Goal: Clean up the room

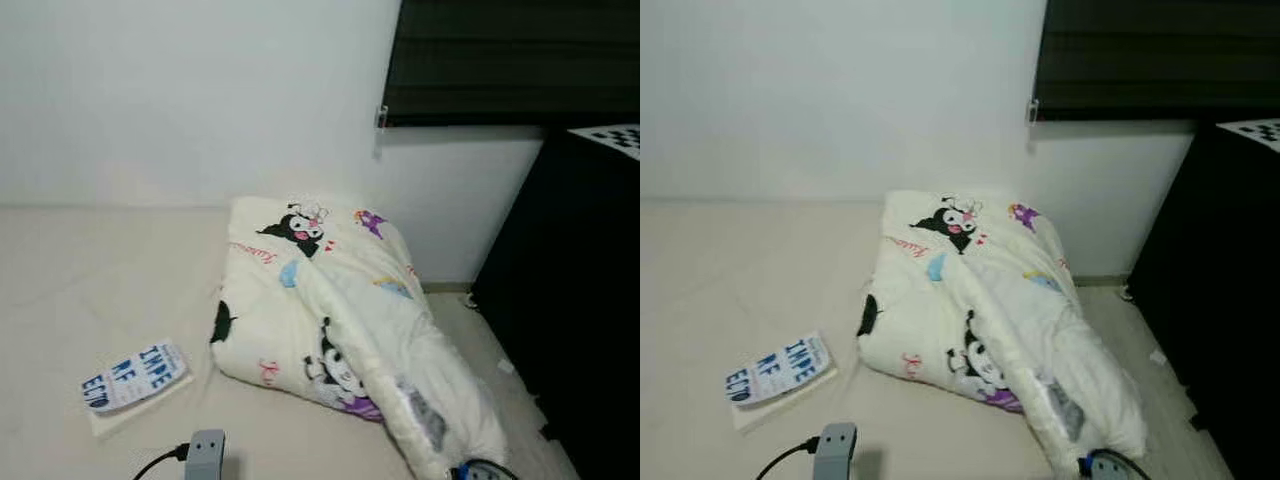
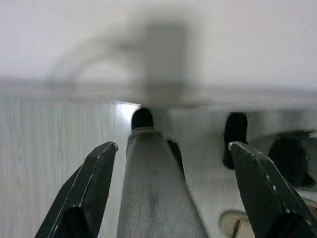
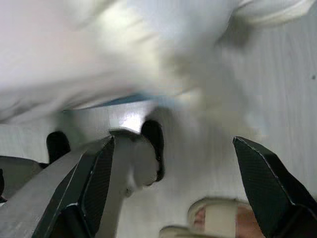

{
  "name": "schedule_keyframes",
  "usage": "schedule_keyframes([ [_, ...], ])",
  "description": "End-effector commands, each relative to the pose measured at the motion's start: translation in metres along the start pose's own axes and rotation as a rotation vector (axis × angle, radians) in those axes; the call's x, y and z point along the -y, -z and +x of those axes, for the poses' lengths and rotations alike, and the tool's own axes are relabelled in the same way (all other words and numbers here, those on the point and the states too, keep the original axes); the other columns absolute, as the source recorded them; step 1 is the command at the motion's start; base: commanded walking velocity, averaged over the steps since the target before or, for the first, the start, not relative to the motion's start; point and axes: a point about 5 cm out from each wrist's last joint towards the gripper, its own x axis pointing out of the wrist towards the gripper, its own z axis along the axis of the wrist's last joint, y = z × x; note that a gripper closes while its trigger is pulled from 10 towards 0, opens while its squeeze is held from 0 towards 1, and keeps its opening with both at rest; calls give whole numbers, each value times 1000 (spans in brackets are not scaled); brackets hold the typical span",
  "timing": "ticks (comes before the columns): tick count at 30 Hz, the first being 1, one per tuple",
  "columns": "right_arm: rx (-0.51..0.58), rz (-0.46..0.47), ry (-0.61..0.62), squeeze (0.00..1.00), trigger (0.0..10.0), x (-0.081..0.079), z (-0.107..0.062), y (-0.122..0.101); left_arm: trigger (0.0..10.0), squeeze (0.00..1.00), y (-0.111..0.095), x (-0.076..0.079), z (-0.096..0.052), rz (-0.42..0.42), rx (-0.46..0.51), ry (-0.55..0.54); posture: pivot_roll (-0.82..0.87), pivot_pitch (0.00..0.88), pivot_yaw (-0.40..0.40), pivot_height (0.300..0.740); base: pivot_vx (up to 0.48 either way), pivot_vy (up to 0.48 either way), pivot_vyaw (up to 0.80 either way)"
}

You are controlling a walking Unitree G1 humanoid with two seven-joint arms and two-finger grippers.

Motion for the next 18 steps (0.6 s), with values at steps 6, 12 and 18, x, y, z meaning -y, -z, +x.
schedule_keyframes([
  [6,66,-22,-14,0,10000,1,2,-20,10000,0,-1,-9,0,9,-23,-45,-109,0,1,737,-314,0,0],
  [12,58,-20,-14,0,10000,0,2,-16,10000,0,-3,-13,0,-3,-14,-55,-109,0,1,737,-79,0,0],
  [18,65,0,-7,0,10000,-3,2,-14,10000,0,-5,-11,0,49,-10,-54,-121,0,13,737,0,0,0],
])
